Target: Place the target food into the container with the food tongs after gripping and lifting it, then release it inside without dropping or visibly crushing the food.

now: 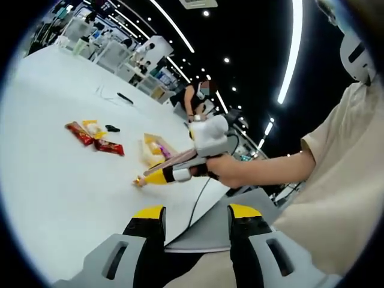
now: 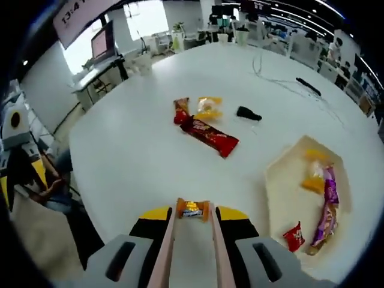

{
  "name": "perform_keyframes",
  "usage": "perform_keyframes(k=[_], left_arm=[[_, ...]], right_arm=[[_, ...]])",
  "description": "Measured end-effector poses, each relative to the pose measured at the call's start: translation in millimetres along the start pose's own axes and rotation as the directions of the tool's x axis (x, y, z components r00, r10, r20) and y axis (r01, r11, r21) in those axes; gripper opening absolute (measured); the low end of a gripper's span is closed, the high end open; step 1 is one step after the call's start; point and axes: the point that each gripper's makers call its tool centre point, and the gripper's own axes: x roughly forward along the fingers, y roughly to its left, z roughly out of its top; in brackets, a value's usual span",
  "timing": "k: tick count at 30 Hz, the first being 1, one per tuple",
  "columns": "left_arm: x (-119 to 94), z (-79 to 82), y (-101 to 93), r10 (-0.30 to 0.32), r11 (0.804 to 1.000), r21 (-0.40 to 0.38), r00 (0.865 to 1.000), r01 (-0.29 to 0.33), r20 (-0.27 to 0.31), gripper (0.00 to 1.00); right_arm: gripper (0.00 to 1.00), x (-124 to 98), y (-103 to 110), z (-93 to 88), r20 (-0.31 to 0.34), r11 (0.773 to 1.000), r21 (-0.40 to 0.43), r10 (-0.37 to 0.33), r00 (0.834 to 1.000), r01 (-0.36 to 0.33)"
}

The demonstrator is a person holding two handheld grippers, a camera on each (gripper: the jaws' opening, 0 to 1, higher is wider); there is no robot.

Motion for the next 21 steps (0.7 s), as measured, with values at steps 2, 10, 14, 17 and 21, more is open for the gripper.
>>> perform_keyframes(k=[2, 10, 14, 17, 21], left_arm=[[-1, -0.2, 0.0, 0.002, 1.0, 0.0, 1.0, -0.002, 0.001, 0.4], [-2, -0.8, 1.3, 0.008, 1.0, -0.004, 1.0, -0.008, -0.003, 0.4], [-1, -0.2, 1.8, 0.008, 1.0, -0.005, 1.0, -0.008, -0.006, 0.4], [-1, -0.4, 2.1, 0.009, 1.0, -0.005, 1.0, -0.009, -0.008, 0.4], [-1, -0.1, 2.8, 0.011, 1.0, -0.006, 1.0, -0.011, -0.007, 0.4]], right_arm=[[0.28, 1, 0, -0.9, 0.0, 1.0, 0.004, -0.003, 1.0, 0.003], [0.28, 5, 6, 1.4, -0.006, 1.0, -0.016, -0.009, 1.0, 0.009], [0.28, 9, 6, 0.1, -0.02, 0.999, -0.03, -0.014, 1.0, 0.013], [0.28, 10, 6, -0.6, -0.025, 0.999, -0.031, -0.014, 1.0, 0.014], [0.28, 11, 6, -2.3, -0.034, 0.999, -0.04, -0.017, 0.999, 0.015]])
